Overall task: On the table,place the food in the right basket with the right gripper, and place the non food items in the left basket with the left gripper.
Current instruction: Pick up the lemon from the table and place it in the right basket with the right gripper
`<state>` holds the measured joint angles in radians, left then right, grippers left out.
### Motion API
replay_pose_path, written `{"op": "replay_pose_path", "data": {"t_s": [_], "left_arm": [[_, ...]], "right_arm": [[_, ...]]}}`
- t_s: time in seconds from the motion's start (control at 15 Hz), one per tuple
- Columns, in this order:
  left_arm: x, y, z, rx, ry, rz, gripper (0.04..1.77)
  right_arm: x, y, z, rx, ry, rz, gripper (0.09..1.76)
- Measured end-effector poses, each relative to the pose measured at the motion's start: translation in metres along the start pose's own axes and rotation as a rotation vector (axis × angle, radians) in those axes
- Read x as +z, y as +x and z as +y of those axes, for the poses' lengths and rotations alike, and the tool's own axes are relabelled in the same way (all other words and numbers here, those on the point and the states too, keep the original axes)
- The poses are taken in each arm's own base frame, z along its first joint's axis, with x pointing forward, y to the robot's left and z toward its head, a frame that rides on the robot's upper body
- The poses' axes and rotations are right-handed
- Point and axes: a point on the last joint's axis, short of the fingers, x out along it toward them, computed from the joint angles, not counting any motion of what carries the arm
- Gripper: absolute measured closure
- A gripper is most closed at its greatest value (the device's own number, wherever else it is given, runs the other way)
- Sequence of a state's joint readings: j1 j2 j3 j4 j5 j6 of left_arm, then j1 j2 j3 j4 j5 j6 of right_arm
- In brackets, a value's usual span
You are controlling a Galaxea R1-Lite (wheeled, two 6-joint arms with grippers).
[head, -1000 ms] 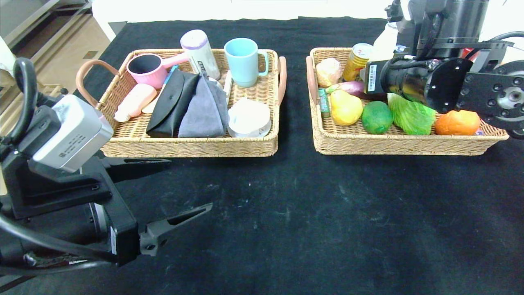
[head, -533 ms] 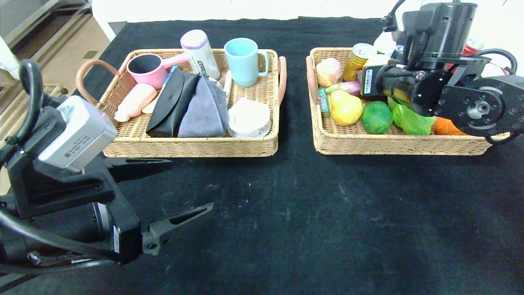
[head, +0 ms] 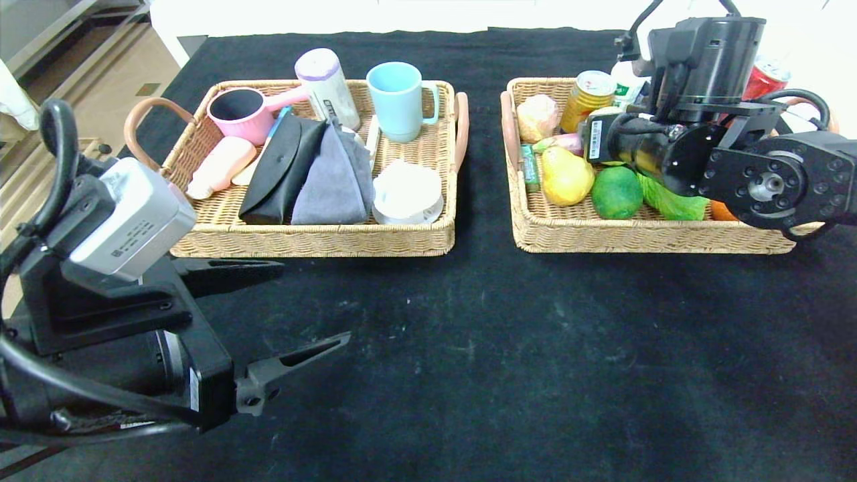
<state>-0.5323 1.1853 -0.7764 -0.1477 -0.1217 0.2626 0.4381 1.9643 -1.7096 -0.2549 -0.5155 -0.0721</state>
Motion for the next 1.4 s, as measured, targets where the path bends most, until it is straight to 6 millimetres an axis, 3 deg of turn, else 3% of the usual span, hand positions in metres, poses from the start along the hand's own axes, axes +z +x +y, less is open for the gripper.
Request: {"op": "replay_pose_path", "data": {"t_s": [0.73, 1.07, 1.4], "left_arm": [[0.0, 0.001, 0.0, -0.002, -0.003, 0.003, 0.09], [-0.001, 0.0, 0.0, -0.002, 0.007, 0.004, 0.09], [-0.002, -0.003, -0.001, 0.006, 0.018, 0.003, 0.09]], "right_arm": [[0.002, -0.014, 0.005, 0.024, -0.007, 0.007, 0.22], [-0.007, -0.056, 0.009, 0.147, -0.054, 0.058, 0.18], [-0.017, -0.104, -0.004, 0.237, -0.084, 0.099, 0.16]]}}
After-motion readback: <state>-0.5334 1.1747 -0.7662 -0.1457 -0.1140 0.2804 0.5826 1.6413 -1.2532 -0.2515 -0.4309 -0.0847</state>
